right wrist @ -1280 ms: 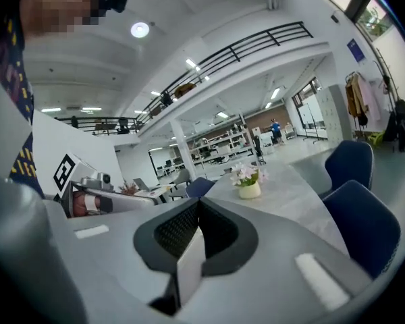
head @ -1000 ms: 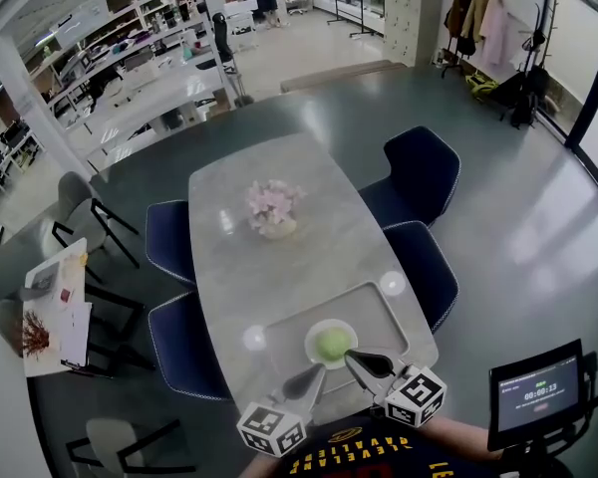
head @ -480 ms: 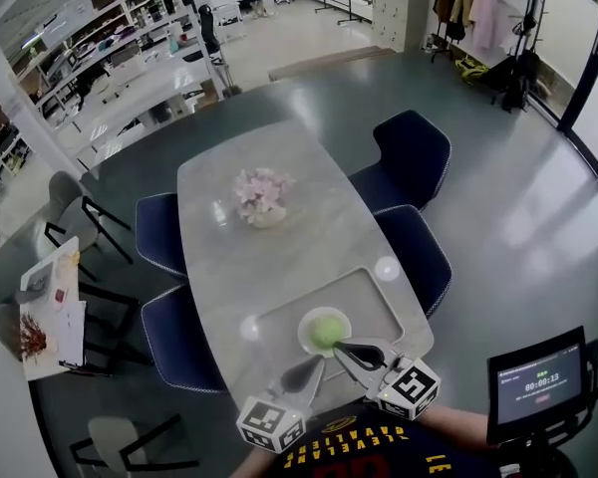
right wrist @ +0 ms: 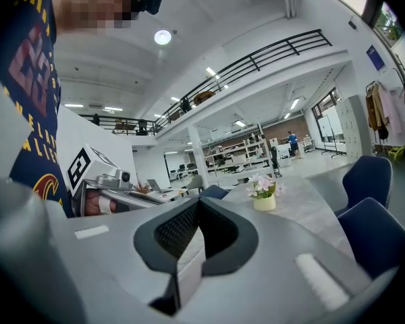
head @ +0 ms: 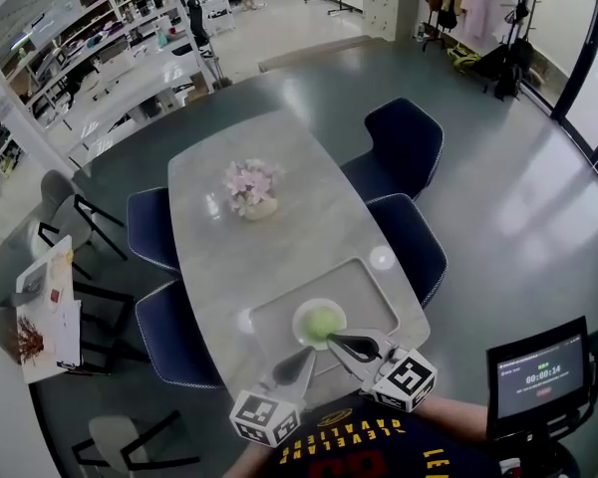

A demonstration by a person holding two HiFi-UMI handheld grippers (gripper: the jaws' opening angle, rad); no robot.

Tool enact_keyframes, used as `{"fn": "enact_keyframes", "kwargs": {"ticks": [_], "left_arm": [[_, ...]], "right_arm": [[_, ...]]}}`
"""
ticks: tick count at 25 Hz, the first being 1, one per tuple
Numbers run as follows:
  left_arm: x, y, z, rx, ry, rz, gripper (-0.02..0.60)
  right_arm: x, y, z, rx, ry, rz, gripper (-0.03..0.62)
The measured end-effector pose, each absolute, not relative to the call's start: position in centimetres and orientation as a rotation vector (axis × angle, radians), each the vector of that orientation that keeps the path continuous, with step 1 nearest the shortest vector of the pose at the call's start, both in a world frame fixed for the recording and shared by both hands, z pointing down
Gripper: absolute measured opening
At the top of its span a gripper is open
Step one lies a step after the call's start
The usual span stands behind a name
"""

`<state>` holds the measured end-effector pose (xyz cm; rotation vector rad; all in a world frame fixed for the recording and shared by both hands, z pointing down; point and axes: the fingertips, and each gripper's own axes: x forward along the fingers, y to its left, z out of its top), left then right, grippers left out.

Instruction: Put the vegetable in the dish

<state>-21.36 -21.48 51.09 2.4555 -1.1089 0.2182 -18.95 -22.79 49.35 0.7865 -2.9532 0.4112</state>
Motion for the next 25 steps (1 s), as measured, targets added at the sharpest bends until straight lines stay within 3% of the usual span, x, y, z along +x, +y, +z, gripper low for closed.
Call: {"fn": "enact_keyframes", "kwargs": {"ticks": [25], "left_arm": [[-21.2,-21.2,51.5,2.426,-1.129,0.233,0.0]], "right_arm": [[-18.4,-22.5,49.6,0.785,-2.939,0.442,0.005]]}}
